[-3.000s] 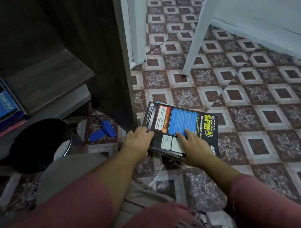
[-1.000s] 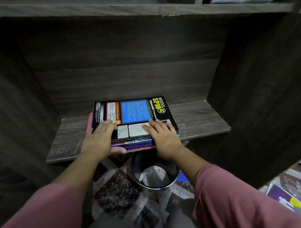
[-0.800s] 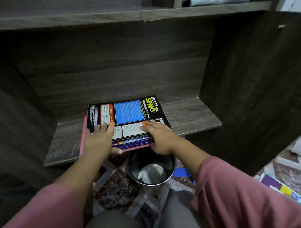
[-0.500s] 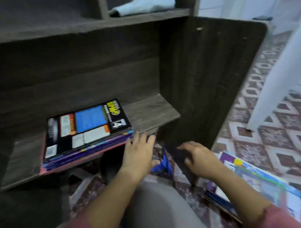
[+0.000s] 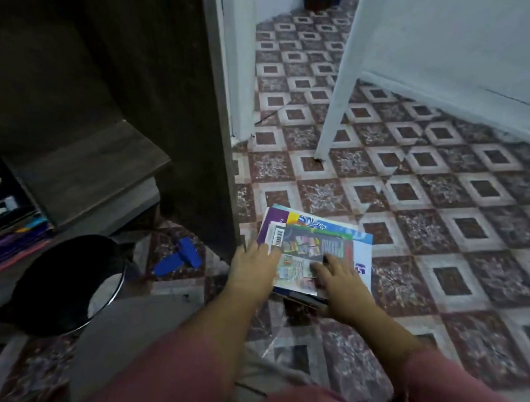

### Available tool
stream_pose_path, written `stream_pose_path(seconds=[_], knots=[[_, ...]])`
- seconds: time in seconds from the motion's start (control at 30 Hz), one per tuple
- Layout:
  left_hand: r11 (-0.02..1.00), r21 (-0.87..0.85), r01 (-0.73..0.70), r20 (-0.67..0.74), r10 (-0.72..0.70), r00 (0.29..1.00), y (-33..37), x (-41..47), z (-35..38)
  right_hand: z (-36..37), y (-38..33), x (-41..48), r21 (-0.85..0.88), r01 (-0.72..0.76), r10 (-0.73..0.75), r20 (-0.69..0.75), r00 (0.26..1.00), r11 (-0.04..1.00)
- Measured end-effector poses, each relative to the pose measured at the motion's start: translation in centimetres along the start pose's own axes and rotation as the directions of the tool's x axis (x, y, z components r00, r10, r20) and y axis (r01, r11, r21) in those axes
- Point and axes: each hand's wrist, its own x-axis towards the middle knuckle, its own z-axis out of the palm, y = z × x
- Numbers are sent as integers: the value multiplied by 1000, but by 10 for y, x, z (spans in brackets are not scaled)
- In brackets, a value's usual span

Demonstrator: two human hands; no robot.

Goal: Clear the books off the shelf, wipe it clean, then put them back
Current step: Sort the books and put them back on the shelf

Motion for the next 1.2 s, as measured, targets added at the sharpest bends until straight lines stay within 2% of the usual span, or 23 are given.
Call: stream_pose_path(seconds=[0.1, 0.2, 0.33, 0.53, 0.67, 0.93, 1.07, 1.2], knots=[[1000, 17, 11, 75, -12, 997, -17, 5, 9, 17, -9, 13, -65, -16, 14, -18, 1000, 998], [997, -35, 63, 126, -58, 990, -27, 6, 18, 24, -17, 27, -38, -62, 60, -61, 996, 997], [994, -93, 63, 84, -55, 995, -29, 7, 27, 23, -17, 38, -40, -28, 23, -127, 992, 999], [994, -99, 44, 88, -35, 995, -24, 13, 27, 7, -11, 48, -63, 31, -38, -117, 992, 998], [992, -108, 71, 100, -60, 993, -26, 11, 29, -3, -11, 53, -139, 77, -90, -84, 992, 987], [976, -202, 82, 59, -71, 996, -26, 14, 27, -43, -3, 67, -283, 221, -185, 148, 972, 933], [981, -191, 44, -39, -52, 998, -23, 18, 24, -56, -22, 69, -296, 212, -184, 120, 976, 931], [982, -183, 37, -114, -58, 992, -19, 22, 17, -59, -37, 62, -267, 84, -84, 15, 996, 960]])
